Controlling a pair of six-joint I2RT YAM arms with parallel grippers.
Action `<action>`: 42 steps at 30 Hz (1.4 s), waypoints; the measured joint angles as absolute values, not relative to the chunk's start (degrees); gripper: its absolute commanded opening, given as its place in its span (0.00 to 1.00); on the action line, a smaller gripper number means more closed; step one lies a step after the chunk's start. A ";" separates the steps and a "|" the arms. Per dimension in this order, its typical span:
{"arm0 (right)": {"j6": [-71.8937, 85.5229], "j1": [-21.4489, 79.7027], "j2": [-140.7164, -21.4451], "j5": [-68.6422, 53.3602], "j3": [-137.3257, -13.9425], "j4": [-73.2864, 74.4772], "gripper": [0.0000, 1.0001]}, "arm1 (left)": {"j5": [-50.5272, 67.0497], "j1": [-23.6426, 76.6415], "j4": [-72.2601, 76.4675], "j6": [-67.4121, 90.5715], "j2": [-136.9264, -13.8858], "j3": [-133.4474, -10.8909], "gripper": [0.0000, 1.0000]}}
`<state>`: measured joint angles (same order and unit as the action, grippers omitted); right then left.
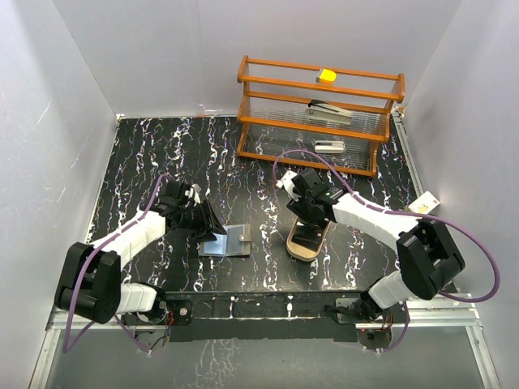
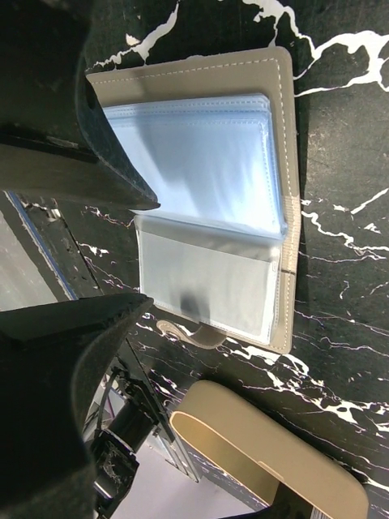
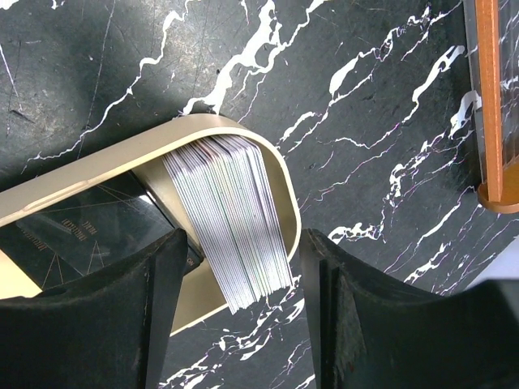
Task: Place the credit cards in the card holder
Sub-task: Pick up the credit card from the storage box.
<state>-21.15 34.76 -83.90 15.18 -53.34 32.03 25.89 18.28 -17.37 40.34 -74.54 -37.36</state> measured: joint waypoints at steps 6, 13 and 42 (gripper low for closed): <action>-21.10 34.76 -84.40 16.38 -53.01 31.42 0.46 | 25.69 18.28 -18.17 39.99 -74.54 -37.36 0.45; -21.04 34.98 -84.42 16.71 -53.01 31.62 0.38 | 25.65 18.28 -18.24 39.81 -74.54 -37.36 0.45; -20.45 35.97 -83.09 15.73 -54.17 34.74 0.00 | 26.11 18.28 -17.17 40.05 -74.59 -37.32 0.45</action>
